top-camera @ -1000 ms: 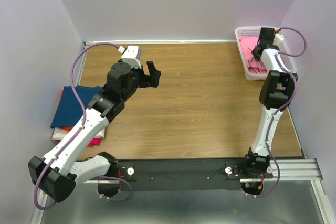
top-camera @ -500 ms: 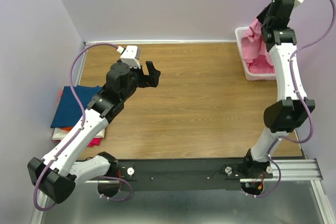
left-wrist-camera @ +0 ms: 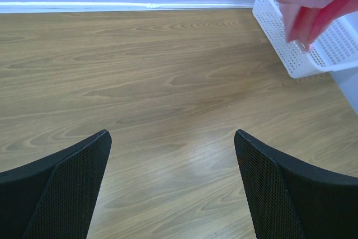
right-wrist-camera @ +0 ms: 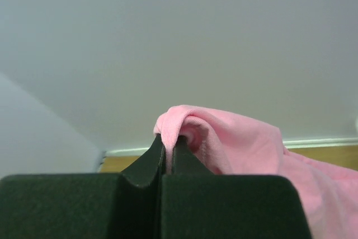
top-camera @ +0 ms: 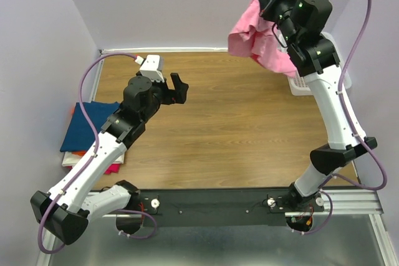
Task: Fold and stack the t-shirts
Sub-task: Move the tshirt to the center of the board
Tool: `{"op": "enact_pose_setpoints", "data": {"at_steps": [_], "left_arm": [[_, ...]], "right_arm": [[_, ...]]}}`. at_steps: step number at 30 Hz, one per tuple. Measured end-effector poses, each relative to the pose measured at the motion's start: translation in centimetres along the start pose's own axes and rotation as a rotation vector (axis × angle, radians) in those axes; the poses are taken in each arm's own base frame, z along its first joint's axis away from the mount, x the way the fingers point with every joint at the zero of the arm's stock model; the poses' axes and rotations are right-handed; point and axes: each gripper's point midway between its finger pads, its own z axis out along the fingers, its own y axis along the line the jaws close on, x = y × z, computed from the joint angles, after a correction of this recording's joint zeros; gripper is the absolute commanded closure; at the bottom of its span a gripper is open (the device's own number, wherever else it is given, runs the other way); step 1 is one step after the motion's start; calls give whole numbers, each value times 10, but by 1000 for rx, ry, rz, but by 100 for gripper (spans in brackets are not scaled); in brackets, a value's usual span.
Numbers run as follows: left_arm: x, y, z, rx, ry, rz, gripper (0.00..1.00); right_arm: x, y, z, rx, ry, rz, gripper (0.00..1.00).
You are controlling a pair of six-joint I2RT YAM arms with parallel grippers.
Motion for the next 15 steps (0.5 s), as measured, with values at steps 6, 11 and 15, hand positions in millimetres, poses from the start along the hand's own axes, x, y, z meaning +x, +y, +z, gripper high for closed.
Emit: {"op": "enact_pose_setpoints", "data": {"at_steps": [6, 11, 15], "left_arm": [[-1, 4, 0, -21, -6, -16, 2], [-1, 6, 0, -29, -8, -29, 2], [8, 9, 0, -43, 5, -57, 2]], "right_arm": [[-4, 67, -24, -183, 11, 34, 100], [-1, 77, -32, -219, 26, 48, 100], [28, 56, -38, -156, 81, 33, 96]]}}
